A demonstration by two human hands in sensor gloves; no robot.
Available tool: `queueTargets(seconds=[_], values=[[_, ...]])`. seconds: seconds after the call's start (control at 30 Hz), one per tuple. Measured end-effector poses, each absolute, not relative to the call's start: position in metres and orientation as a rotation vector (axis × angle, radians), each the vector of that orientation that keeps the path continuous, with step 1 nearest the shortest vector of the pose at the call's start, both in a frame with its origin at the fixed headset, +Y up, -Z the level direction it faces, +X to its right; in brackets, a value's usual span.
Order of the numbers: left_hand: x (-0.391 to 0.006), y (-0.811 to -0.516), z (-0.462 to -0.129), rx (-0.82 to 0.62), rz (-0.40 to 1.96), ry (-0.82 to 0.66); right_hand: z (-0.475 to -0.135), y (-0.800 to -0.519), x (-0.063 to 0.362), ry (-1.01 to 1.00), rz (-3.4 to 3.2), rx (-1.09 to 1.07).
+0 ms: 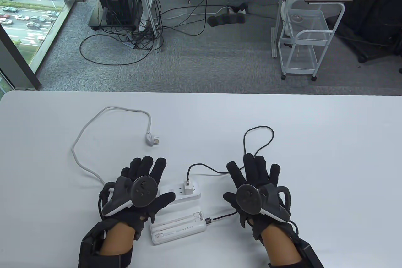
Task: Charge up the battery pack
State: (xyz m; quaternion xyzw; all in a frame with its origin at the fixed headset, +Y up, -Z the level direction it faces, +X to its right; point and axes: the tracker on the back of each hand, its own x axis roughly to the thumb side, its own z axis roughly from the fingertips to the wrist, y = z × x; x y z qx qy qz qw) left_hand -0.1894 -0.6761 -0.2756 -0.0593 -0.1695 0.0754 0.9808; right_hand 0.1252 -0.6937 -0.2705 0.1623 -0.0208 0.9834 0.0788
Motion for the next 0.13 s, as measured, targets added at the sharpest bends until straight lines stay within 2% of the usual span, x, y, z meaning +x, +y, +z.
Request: queueTargets(seconds=[0.13], values=[[-0.1885, -0.6783, -0.2764, -0.133, 0.141, -0.341, -0.2698, -0.6924, 0.126, -0.065, 2.938, 0.482]])
